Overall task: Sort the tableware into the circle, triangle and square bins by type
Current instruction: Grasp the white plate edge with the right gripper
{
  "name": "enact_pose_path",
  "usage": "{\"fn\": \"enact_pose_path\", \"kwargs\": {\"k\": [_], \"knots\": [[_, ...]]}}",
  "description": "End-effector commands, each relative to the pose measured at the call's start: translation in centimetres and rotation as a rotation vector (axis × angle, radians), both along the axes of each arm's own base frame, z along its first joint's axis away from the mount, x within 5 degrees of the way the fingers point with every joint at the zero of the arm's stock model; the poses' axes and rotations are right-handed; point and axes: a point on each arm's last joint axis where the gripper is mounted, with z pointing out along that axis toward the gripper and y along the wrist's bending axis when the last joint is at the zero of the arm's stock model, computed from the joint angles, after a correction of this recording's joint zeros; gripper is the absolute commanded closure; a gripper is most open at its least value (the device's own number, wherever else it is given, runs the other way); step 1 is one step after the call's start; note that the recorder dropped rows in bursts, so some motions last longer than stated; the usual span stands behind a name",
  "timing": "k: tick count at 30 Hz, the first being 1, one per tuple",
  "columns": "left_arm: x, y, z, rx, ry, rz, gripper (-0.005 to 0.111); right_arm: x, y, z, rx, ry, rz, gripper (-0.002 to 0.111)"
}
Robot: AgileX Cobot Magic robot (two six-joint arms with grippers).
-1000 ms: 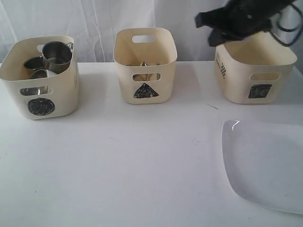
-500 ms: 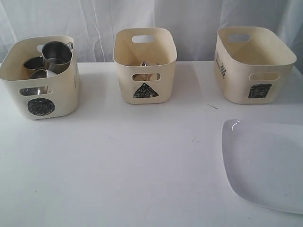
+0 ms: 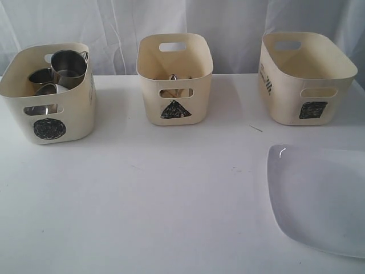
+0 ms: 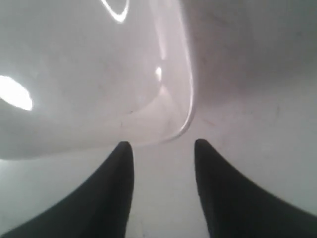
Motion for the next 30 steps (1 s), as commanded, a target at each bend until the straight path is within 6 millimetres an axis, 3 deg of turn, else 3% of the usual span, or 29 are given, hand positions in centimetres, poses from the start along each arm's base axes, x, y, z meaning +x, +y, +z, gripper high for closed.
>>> {"fn": "enact_pose_path", "kwargs": {"k": [1, 8, 18, 28, 30], "knots": [[0.0, 0.0, -0.1, -0.004, -0.002, -0.005, 0.107, 0.3, -0.9, -0.7, -0.075, -0.031, -0.046, 0.064], [0.0, 0.0, -0.1, -0.004, -0.002, -0.005, 0.107, 1.0, -1.2, -3.2, -0.003, -0.021, -0.081, 0.064], [0.0, 0.0, -0.1, -0.004, -0.002, -0.005, 0.107, 2.9, -1.0, -5.3, 0.088, -0.227, -0.019, 0.067], [0.0, 0.0, -0.1, -0.004, -0.002, -0.005, 0.107, 2.9, -2.0, -7.9, -0.007, -0.185, -0.052, 0.108], [0.0, 0.0, -0.1, -0.004, -0.002, -0.005, 0.107, 3.0, -2.1, -8.1, -0.009, -0.193, -0.050, 0.108]]}}
